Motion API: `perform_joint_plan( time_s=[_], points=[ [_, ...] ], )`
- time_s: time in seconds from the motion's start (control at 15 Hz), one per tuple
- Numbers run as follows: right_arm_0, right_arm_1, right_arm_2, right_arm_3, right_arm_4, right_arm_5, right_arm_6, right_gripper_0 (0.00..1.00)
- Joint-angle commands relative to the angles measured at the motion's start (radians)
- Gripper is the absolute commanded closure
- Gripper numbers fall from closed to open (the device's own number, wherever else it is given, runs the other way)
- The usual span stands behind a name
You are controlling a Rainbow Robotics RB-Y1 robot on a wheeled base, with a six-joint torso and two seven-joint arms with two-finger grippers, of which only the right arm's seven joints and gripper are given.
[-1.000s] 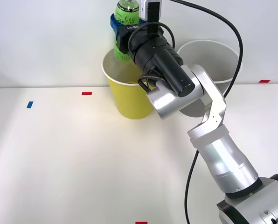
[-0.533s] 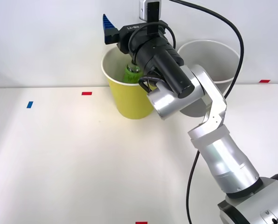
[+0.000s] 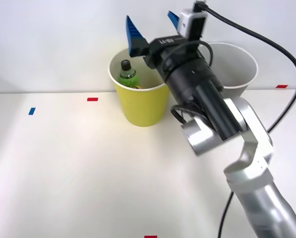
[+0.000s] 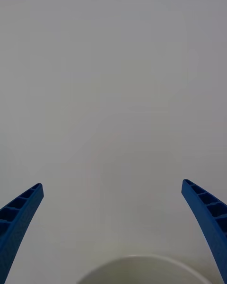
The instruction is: Put cans in the gray bin, plastic bottles in the light green bin
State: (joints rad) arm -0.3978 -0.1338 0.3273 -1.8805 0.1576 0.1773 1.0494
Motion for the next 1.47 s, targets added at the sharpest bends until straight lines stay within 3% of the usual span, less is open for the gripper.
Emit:
perform_joint_plan(
  time_s=[0.07, 0.33, 0.6, 0.87, 1.27, 1.47],
  points=[
    [0.264, -0.098, 0.003, -0.256, -0.021, -0.001, -0.022, 0.0],
    [0.551, -0.211, -0.056, -0.431, -0.033, -0.025, -0.048, 0.0],
    [0.786, -0.28, -0.154, -0.465, -0.044, -0.111, -0.071, 0.0],
    [0.932, -0.279, -0.191, -0.463, -0.056, -0.122, -0.091, 0.0],
    [1.022, -0.256, -0.2, -0.463, -0.055, -0.11, -0.091, 0.0],
    [1.071, -0.193, -0.2, -0.463, 0.04, -0.11, -0.086, 0.0]
  ],
)
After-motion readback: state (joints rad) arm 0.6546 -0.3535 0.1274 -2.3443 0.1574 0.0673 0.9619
